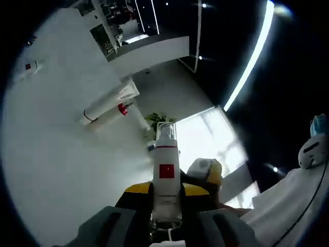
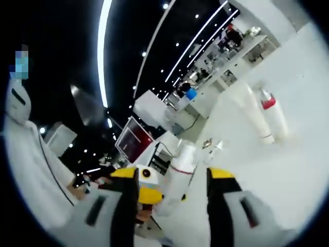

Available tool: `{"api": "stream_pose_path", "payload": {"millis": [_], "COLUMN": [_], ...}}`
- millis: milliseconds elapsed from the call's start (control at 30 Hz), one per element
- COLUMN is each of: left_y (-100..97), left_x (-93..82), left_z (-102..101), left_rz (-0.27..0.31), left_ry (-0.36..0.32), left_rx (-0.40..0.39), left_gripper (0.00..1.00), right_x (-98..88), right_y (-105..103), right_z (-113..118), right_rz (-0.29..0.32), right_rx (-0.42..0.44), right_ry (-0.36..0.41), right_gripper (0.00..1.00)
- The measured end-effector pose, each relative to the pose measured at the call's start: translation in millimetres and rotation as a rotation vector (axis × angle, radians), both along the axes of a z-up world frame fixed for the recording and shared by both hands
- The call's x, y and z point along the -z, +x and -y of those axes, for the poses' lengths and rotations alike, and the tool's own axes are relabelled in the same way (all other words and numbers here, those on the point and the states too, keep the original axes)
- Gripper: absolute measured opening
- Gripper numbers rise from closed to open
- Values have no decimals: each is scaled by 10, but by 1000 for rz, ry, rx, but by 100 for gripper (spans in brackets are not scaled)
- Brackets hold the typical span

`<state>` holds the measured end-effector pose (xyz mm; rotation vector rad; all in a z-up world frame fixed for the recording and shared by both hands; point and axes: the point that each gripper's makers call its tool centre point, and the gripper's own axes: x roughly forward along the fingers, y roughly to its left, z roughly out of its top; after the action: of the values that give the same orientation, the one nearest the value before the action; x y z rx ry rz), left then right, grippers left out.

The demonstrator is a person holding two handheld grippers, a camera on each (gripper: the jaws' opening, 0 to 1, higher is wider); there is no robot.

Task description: Arrange the skincare products in the storage area until every visible bottle or jar stands upright without overlapping.

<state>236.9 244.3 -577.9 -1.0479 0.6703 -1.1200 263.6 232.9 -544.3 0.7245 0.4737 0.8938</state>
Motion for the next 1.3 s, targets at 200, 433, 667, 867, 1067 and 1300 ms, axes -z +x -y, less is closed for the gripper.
{"api": "stream_pose_path", "payload": {"millis": [200, 433, 667, 867, 1067, 1300], "left_y": [-101, -60, -148, -177, -200, -270], "left_x": [-70, 119, 199, 239, 280, 228], "left_z": [85, 25, 51, 59, 5, 21], "left_rz": [58, 288, 410, 438, 501, 454], "left_ry": [4, 312, 498, 549, 603, 523], "left_rx": [41, -30, -36, -24, -39, 6], "left_gripper": [21, 21, 21, 21, 22, 24], "right_x": [-57, 101, 285, 392, 378, 233], "right_y": [0, 24, -31, -80, -119, -210], "right_z": [-27, 29, -60, -85, -134, -207], "right_rz": [-39, -126, -215, -253, -242, -147], "right_rx": [-14, 46, 50, 36, 9, -108], "right_ry": [21, -46, -85, -131, -140, -128], "right_gripper": [37, 36, 29, 24, 22, 21]}}
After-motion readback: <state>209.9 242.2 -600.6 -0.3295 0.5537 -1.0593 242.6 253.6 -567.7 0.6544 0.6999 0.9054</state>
